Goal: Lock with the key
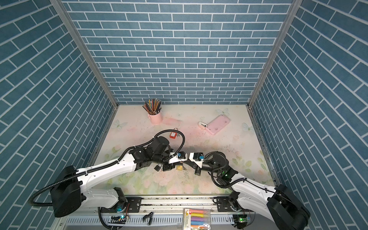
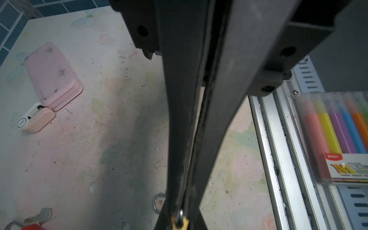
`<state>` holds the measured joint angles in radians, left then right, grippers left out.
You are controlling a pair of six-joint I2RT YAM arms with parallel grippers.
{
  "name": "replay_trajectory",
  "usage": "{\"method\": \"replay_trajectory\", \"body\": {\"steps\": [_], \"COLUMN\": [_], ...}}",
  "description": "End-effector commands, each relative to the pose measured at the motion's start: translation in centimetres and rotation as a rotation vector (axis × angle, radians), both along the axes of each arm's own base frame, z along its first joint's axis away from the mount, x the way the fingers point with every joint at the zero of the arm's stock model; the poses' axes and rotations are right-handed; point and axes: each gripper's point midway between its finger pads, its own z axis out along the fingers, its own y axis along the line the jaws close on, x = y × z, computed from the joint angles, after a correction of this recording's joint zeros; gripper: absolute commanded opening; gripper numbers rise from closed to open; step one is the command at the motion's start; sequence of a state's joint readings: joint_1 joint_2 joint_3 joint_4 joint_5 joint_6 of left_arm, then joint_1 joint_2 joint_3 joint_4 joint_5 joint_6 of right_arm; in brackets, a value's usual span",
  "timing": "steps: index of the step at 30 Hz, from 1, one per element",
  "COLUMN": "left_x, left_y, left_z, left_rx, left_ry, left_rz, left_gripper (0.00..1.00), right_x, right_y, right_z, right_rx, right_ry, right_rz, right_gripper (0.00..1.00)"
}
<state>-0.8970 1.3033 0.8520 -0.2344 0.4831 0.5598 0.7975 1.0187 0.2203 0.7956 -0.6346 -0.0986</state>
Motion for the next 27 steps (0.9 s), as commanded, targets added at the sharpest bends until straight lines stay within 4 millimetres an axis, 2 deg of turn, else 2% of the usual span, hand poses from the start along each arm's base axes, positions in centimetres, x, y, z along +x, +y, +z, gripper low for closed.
{"method": "replay_trajectory", "body": {"steps": [1,9,16,21,27], "left_x": [-1.5,-0.5,0.3,0.4,0.3], "left_y": [-3.7,-2.3,-1.4,-1.3,-1.4], "left_z": [12.4,12.1,13.3,13.6,12.6], "left_rx": [-0.425,-0.417,-0.456,-0.466,-0.439], "left_ry": [-0.206,-0.207,-0.224,-0.225,-0.204], "left_rz": [-0.166,-0.102,-0.050,-0.045,-0.053], "left_gripper": [0.00,0.00,0.00,0.00,0.00], "right_x": [-1.0,0.2,0.5,0.6,0.8], "right_y": [-1.2,-1.7,-2.2,-2.1,-1.8], "right_z": [-7.8,-7.6,-8.9,-9.1,-8.3], "right_rx": [-0.211,-0.207,-0.241,-0.244,-0.226], "right_ry": [0.219,0.187,0.209,0.223,0.212], "right_rz": [-0.034,-0.112,-0.149,-0.151,-0.148], "right_gripper": [0.00,0.00,0.00,0.00,0.00]}}
